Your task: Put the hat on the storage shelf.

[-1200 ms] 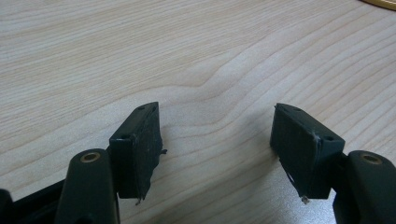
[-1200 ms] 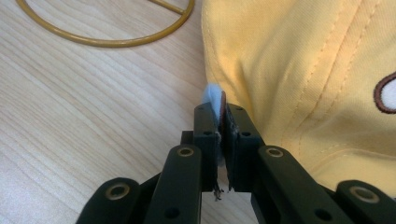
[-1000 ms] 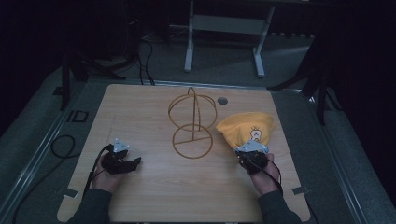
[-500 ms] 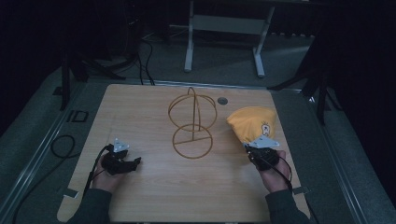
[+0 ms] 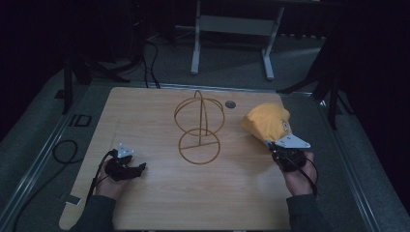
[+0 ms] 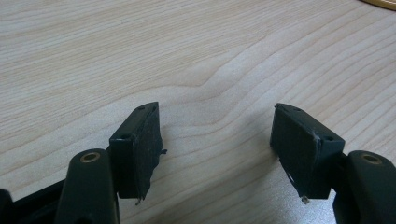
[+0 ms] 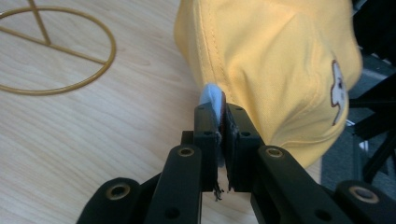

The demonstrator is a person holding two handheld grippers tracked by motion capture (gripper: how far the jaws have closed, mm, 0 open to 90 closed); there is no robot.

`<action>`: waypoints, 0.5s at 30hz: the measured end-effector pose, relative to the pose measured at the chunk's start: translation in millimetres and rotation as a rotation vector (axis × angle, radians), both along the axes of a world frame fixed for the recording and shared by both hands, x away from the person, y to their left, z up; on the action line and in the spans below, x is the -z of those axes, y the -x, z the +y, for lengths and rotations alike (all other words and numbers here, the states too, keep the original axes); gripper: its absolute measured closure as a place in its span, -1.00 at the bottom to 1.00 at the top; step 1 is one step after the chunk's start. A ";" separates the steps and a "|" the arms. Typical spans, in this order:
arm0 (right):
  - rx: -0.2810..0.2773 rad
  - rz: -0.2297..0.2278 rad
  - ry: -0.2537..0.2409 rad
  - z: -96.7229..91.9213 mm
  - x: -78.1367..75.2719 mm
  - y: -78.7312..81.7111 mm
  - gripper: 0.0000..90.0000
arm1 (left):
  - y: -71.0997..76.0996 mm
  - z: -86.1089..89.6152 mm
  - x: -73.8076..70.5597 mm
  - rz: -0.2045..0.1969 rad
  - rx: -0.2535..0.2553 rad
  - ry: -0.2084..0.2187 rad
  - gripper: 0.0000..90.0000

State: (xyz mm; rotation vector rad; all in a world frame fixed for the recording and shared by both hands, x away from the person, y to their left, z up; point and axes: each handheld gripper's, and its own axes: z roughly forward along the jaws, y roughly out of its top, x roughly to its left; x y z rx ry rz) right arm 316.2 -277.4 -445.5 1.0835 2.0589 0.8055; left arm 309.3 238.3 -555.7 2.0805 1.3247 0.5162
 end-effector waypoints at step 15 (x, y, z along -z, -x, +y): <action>0.056 -0.107 0.012 -16.3 -39.4 6.1 0.89 | -0.3 0.2 -0.1 0.003 0.003 0.001 -0.25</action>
